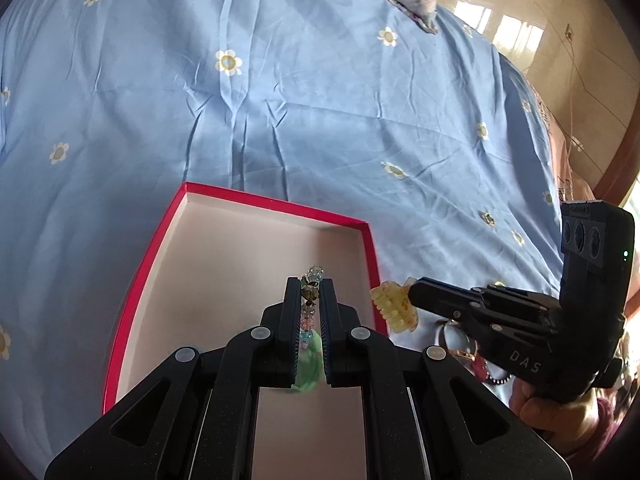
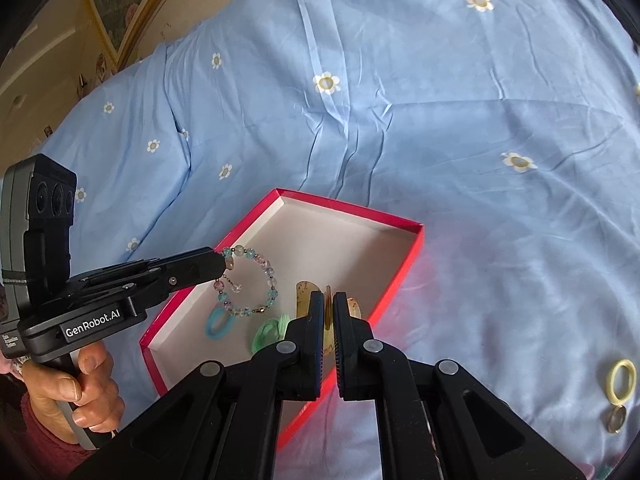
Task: Organize jewelry
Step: 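Carry the bracelet and hair clip into the box lid and release both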
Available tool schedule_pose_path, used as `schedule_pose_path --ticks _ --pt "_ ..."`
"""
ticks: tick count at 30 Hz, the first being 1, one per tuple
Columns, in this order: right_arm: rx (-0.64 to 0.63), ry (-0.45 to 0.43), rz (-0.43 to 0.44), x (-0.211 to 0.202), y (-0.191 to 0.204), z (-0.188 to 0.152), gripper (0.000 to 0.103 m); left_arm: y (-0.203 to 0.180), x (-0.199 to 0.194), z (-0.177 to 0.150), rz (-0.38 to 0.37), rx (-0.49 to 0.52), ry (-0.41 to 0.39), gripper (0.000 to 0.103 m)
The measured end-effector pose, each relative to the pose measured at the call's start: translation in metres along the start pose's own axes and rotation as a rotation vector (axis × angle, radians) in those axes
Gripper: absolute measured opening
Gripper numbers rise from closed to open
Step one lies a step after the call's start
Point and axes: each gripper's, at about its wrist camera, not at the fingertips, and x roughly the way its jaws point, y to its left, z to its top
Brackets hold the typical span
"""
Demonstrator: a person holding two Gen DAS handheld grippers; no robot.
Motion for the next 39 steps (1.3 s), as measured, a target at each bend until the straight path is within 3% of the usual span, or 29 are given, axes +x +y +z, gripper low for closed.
schedule_pose_path --ticks 12,20,31,33,37,39 --pt "-0.013 0.056 0.019 0.048 0.009 0.008 0.004 0.041 0.036 0.0 -0.023 -0.104 0.058 0.007" --pt "-0.021 0.112 0.01 0.077 0.007 0.004 0.004 0.064 0.053 -0.009 0.047 -0.138 0.087 0.008" --pt "-0.008 0.119 0.014 0.082 0.004 0.006 0.009 0.065 0.061 -0.013 0.124 -0.136 0.128 0.008" --pt "-0.001 0.119 0.018 0.081 0.003 0.006 0.009 0.066 0.06 -0.012 0.121 -0.143 0.13 0.012" --pt "0.012 0.122 0.027 0.081 0.003 0.006 0.014 0.063 0.051 -0.009 0.134 -0.145 0.116 0.032" --pt "0.022 0.111 0.035 0.075 0.003 0.005 0.025 0.061 0.043 -0.009 0.146 -0.143 0.099 0.038"
